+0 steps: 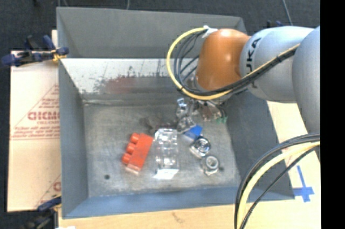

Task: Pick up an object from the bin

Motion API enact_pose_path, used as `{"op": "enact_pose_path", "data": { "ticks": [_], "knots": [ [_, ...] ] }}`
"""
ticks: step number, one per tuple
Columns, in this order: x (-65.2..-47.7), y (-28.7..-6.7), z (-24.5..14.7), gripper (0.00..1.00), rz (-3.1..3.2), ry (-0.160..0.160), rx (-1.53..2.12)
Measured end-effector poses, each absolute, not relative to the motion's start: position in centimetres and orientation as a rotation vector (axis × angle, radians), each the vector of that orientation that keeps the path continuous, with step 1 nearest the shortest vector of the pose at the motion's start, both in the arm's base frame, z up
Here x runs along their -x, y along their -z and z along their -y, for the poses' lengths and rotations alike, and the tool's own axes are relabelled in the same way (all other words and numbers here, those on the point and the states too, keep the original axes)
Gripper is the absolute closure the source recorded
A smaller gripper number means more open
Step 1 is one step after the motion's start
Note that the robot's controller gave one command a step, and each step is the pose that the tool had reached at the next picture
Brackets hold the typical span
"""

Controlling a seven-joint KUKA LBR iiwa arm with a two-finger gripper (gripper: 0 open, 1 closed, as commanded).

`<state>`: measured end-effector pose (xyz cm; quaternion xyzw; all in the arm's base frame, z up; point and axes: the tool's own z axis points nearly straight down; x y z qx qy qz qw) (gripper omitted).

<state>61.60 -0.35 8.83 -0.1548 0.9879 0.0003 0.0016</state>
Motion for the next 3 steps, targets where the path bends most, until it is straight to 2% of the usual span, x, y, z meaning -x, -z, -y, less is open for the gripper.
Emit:
{"op": "enact_pose_path", "data": {
  "ticks": [1, 2, 3],
  "knots": [
    [-61.6, -8.8, 0.4, 0.00, -3.101, -0.001, 0.485],
    [-62.7, -11.3, -4.1, 0.00, -3.126, 0.000, 0.225],
    [-62.2, -8.1, -0.4, 0.00, -3.139, 0.000, 0.084]
  ]
}}
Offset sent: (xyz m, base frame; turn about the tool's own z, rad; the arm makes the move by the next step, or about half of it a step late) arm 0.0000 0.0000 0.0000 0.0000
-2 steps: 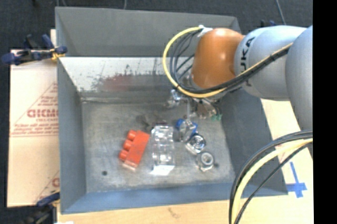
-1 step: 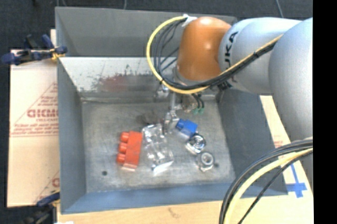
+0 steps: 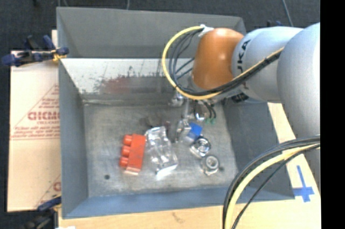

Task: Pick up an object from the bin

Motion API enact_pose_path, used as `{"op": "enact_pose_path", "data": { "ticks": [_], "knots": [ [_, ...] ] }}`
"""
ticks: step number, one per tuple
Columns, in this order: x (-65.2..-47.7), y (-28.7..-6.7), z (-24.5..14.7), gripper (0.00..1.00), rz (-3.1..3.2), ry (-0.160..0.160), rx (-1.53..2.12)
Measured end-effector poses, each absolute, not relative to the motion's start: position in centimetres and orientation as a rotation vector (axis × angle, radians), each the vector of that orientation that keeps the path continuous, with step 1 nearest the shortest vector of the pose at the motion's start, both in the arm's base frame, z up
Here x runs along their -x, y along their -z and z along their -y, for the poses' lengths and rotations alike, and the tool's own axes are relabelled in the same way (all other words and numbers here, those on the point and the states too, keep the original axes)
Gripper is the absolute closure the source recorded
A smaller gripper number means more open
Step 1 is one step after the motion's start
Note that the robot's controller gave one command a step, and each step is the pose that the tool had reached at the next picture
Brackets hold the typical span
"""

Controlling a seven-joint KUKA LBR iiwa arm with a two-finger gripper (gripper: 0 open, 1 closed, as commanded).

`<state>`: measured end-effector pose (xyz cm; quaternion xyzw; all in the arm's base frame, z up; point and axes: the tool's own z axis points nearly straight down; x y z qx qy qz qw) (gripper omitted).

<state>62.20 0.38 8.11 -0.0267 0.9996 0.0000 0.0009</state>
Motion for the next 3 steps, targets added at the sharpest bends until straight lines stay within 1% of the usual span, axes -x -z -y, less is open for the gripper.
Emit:
{"op": "enact_pose_path", "data": {
  "ticks": [1, 2, 3],
  "knots": [
    [-57.6, -7.7, -11.9, 0.00, -3.080, 0.008, 0.511],
    [-57.5, -7.7, -12.0, 1.00, -3.085, 0.001, 0.507],
    [-57.9, -26.5, -10.3, 1.00, -3.014, 0.004, 0.840]
  ]
}}
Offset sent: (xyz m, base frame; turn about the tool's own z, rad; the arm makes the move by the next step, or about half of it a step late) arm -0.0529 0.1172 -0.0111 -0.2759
